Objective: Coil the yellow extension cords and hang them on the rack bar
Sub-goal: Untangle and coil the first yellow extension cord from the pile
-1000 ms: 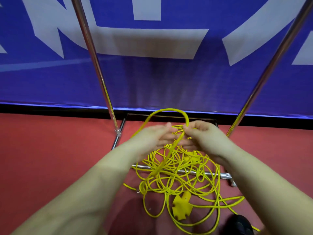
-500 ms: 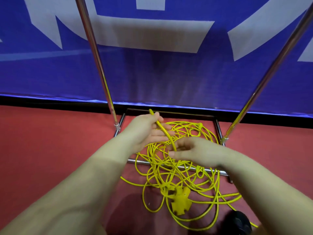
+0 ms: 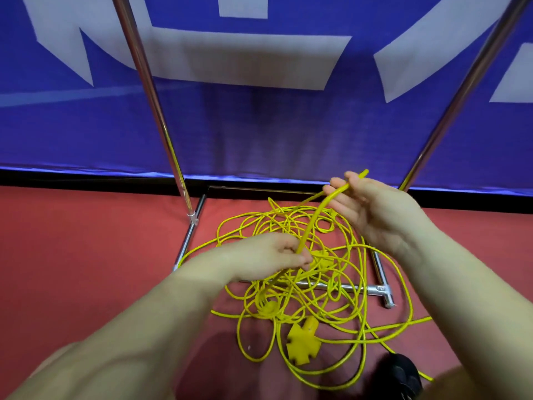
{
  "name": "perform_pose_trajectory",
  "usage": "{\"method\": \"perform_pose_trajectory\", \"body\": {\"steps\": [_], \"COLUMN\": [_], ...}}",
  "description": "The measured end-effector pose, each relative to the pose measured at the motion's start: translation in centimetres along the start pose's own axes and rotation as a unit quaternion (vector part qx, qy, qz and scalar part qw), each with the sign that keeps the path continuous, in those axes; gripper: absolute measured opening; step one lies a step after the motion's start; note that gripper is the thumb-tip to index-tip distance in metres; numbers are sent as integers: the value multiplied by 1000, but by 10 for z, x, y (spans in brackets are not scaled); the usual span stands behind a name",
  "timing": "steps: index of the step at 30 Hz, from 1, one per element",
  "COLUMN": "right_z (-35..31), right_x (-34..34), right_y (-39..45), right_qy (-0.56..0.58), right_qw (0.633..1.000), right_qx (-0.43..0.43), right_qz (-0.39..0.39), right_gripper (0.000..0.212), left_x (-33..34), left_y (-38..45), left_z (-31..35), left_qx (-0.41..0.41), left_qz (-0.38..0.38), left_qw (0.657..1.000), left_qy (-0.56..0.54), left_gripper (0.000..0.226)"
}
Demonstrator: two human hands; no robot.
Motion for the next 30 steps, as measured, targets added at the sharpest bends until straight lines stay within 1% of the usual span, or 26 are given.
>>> {"method": "perform_pose_trajectory", "body": {"steps": [1, 2, 3, 4, 5, 7, 8, 9, 11, 12, 13, 14, 15, 16, 17, 18, 19, 20, 21, 22, 23, 25, 28, 30], "right_z": [-1, 0, 3, 9, 18, 39, 50, 61, 71, 72, 69, 64, 57, 48, 40, 32, 27, 22, 19, 17, 15, 14, 13, 12], "right_x": [-2, -2, -2, -1, 0, 4, 7, 10, 14, 16, 16, 16, 15, 14, 11, 9, 7, 6, 4, 3, 1, 0, -4, -7], "right_y": [1, 1, 2, 1, -1, -6, -8, -10, -13, -13, -12, -11, -9, -8, -6, -6, -5, -5, -5, -5, -4, -4, -2, 0], "right_qy": [2, -22, -75, -155, -251, -417, -475, -522, -594, -607, -602, -579, -542, -501, -460, -420, -380, -340, -308, -281, -260, -233, -226, -229], "right_qw": [1000, 1000, 997, 986, 964, 897, 861, 827, 768, 756, 762, 783, 814, 846, 874, 897, 918, 935, 948, 958, 964, 972, 973, 972], "right_qx": [2, 6, 12, 19, 23, 26, 25, 20, -7, -19, -26, -27, -26, -26, -29, -33, -34, -34, -33, -33, -32, -31, -39, -49], "right_qz": [-2, -14, -32, -55, -82, -147, -180, -208, -241, -242, -237, -226, -207, -183, -156, -130, -108, -89, -70, -52, -37, -17, 13, 31], "right_gripper": [9, 9, 11, 12, 14, 26, 33, 36, 26, 21, 17, 15, 13, 13, 12, 12, 11, 11, 10, 10, 11, 12, 13, 15], "left_x": [-2, -7, -13, -20, -26, -35, -38, -41, -49, -54, -58, -60, -60, -55, -46, -34, -21, -11, -3, 2, 5, 8, 9, 10], "left_y": [0, 1, 0, 0, 0, -2, -4, -4, -6, -7, -6, -6, -4, -2, 1, 3, 6, 8, 9, 10, 10, 11, 12, 12], "left_z": [1, 3, 4, 5, 5, 9, 11, 13, 17, 17, 16, 16, 14, 14, 11, 9, 6, 4, 2, 2, 2, 4, 7, 8], "left_qx": [-2, -4, -6, -2, 6, 23, 36, 52, 83, 95, 103, 108, 106, 92, 68, 41, 21, 14, 18, 21, 23, 30, 24, 21], "left_qz": [10, 31, 59, 88, 115, 150, 160, 170, 201, 221, 232, 232, 223, 205, 177, 138, 101, 74, 62, 60, 64, 79, 90, 96], "left_qw": [1000, 999, 997, 991, 983, 956, 939, 919, 873, 851, 836, 834, 848, 876, 912, 947, 973, 988, 995, 996, 997, 995, 988, 986], "left_qy": [-13, -31, -58, -96, -143, -250, -303, -352, -436, -467, -487, -489, -469, -426, -364, -288, -208, -134, -80, -54, -44, -47, -121, -132], "left_gripper": [13, 17, 19, 20, 20, 20, 20, 20, 19, 18, 18, 18, 19, 22, 24, 24, 22, 18, 13, 6, 7, 16, 20, 19]}}
Point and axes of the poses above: each hand's wrist, its own y-axis towards the middle knuckle, its own x-axis out of the palm, z = x × y, the point moved 6 cm from there along y, towards the middle knuckle, and after that the axes turned 8 degrees about -y, right-handed, at the moved point
